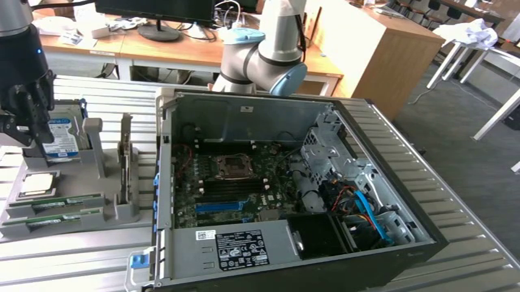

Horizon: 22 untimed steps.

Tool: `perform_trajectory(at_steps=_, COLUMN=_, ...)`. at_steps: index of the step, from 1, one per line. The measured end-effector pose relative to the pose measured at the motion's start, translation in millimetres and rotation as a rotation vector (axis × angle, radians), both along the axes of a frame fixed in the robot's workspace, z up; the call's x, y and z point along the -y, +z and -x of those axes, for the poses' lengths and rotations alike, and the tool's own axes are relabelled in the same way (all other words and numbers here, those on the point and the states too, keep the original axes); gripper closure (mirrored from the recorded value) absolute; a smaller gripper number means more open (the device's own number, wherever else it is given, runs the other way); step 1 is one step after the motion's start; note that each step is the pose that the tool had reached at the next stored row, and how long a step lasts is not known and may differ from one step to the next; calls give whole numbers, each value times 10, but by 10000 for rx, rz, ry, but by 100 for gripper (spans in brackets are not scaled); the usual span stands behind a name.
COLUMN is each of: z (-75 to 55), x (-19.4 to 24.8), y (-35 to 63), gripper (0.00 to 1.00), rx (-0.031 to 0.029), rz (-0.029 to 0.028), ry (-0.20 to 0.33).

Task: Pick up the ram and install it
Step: 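Pick up the ram and move it above insertion slot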

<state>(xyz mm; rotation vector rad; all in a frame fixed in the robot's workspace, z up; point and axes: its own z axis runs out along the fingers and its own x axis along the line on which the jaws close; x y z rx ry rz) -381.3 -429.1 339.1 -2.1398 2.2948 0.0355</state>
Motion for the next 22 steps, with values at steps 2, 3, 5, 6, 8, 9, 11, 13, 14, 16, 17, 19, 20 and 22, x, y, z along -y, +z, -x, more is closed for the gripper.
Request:
perform_trajectory(at_steps=2, z=4, x=1, y=-2, gripper=64, rx=0, rz=0, ry=0)
perform_trajectory(at_steps=3, z=6, x=1, y=-3, gripper=64, rx=0, rz=0, ry=0)
perform_trajectory(at_steps=5, z=12, x=1, y=-5, gripper=64, rx=0, rz=0, ry=0)
perform_trajectory(at_steps=6, z=15, x=2, y=-6, gripper=64, rx=-1, rz=0, ry=0)
perform_trajectory(at_steps=8, z=26, x=1, y=-8, gripper=64, rx=-1, rz=1, ry=-1)
perform_trajectory(at_steps=9, z=32, x=1, y=-10, gripper=64, rx=0, rz=0, ry=-1)
perform_trajectory(at_steps=11, z=48, x=2, y=-12, gripper=64, rx=-1, rz=0, ry=0)
perform_trajectory(at_steps=13, z=73, x=2, y=-14, gripper=64, rx=0, rz=2, ry=0)
perform_trajectory(at_steps=14, z=89, x=2, y=-16, gripper=64, rx=1, rz=1, ry=1)
perform_trajectory(at_steps=16, z=110, x=2, y=-19, gripper=64, rx=1, rz=0, ry=0)
perform_trajectory(at_steps=17, z=113, x=2, y=-21, gripper=64, rx=3, rz=-1, ry=2)
perform_trajectory(at_steps=19, z=115, x=3, y=-24, gripper=64, rx=0, rz=1, ry=3)
perform_trajectory(at_steps=20, z=116, x=3, y=-28, gripper=64, rx=1, rz=0, ry=1)
perform_trajectory(at_steps=22, z=117, x=3, y=-36, gripper=64, rx=0, rz=1, ry=-1)
